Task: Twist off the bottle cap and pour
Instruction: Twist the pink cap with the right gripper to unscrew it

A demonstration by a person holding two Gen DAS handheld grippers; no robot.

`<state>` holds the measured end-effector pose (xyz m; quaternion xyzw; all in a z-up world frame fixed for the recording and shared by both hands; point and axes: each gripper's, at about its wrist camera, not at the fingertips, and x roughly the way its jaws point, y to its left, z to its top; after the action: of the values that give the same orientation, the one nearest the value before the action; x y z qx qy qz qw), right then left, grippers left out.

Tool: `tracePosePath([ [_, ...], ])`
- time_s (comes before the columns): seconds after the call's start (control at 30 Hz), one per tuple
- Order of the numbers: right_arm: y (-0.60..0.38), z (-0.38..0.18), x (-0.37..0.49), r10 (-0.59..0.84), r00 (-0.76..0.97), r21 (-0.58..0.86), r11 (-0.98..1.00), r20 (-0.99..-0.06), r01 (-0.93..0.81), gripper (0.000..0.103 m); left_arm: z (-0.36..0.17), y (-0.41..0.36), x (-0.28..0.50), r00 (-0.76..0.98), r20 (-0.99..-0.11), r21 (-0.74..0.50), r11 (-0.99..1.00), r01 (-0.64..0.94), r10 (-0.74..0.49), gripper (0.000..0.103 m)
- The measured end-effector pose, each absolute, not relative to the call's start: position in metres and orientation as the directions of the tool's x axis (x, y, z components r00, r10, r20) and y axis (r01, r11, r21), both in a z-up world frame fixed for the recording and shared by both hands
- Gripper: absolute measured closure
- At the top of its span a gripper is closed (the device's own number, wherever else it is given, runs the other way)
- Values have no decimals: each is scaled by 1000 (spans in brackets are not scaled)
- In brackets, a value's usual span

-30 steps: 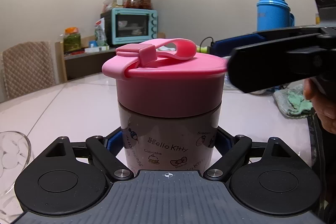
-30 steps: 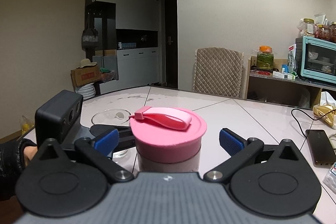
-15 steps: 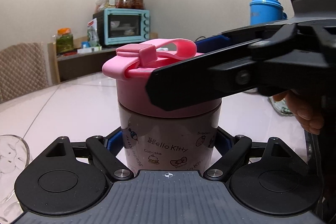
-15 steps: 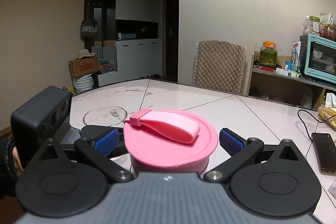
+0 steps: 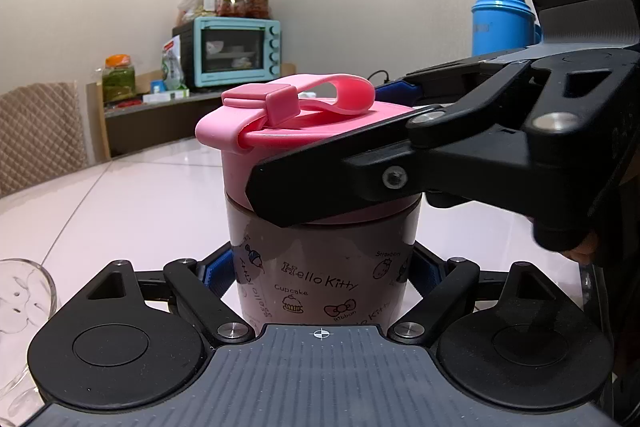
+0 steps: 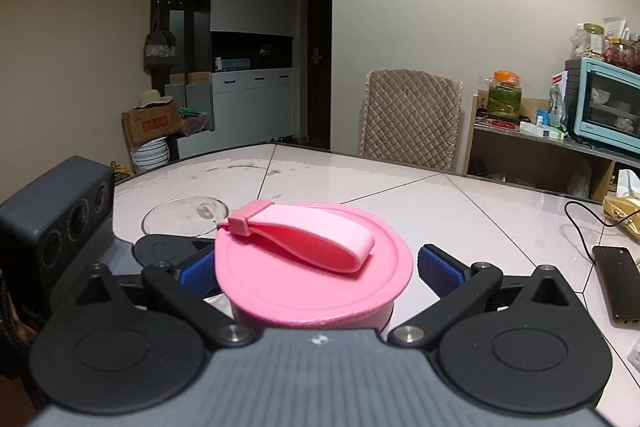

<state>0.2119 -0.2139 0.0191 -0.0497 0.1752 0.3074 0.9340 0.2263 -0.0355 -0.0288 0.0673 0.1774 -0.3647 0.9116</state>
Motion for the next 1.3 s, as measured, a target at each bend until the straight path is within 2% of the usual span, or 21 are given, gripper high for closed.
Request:
tracePosePath([
  [0.27, -213, 18, 213, 555, 750, 26, 809, -359, -587, 1, -31, -28, 231, 670, -370, -7, 723, 690, -643, 13],
  [0.5, -213, 17, 216, 564, 740, 36, 803, -367, -595, 14, -32, -28, 231, 672, -368, -8, 725, 689, -643, 13],
  [0.8, -217, 17, 219, 579, 728, 42, 792, -367, -609, 16, -33, -29, 233, 664, -368, -8, 717, 697, -651, 13],
  [1.3, -247, 18, 246, 789, 492, 31, 539, -367, -841, 18, -38, -34, 234, 645, -369, 0, 694, 720, -669, 13],
])
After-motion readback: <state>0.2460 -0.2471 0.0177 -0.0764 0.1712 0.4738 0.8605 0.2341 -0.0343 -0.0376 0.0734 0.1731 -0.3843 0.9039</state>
